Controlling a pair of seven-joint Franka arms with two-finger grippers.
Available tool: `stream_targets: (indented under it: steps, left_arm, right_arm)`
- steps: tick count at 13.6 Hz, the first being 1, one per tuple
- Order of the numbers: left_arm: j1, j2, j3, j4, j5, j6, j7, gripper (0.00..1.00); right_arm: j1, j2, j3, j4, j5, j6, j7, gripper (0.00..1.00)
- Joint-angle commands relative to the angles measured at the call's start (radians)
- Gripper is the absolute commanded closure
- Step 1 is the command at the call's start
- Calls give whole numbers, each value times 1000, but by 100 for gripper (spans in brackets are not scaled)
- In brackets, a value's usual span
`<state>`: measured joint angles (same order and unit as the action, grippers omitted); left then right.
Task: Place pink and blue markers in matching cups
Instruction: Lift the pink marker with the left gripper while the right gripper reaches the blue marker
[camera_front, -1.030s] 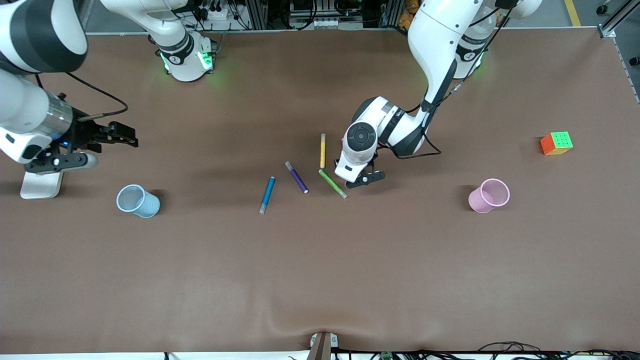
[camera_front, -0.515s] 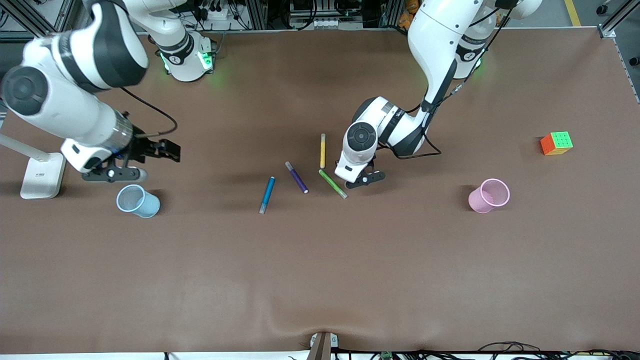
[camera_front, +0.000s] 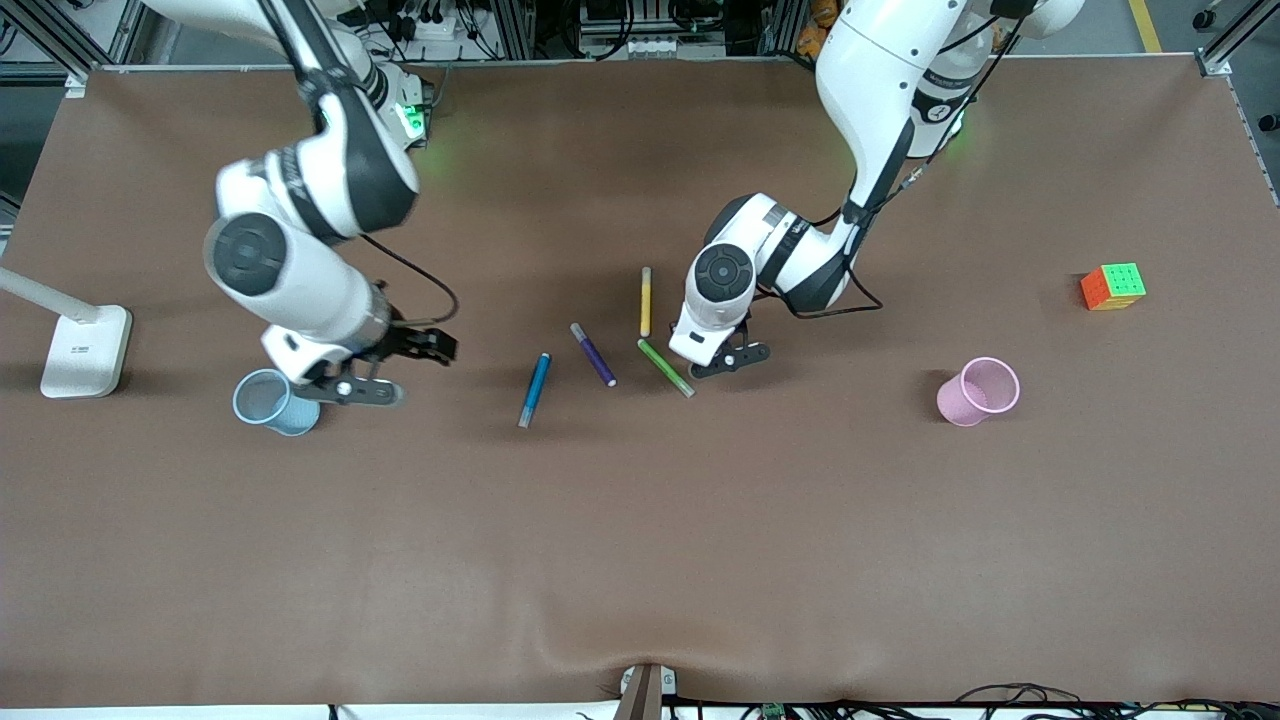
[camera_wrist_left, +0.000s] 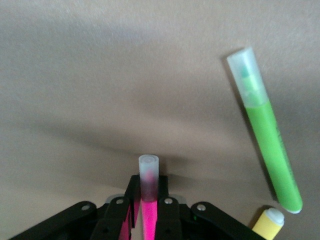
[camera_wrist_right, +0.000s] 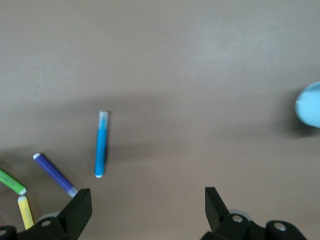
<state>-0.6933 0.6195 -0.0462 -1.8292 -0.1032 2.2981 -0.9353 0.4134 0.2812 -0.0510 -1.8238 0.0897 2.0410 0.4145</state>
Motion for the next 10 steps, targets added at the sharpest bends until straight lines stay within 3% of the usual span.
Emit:
stream_targets:
  steps: [1, 4, 7, 10]
  left_arm:
    - [12, -66, 12, -2, 3, -80, 6, 100]
    - [81, -133, 22, 1, 58, -161, 6, 100]
    - [147, -191, 20, 4, 305, -247, 76, 100]
    - [280, -239, 17, 8, 338, -249, 240, 100]
  right_arm:
    - [53, 94, -10, 37, 5, 83, 41, 0]
    - [77, 162, -10, 37, -2, 172, 40, 0]
    - [122, 231, -13, 37, -5, 270, 50, 0]
    - [143, 298, -13, 38, -10, 362, 82, 0]
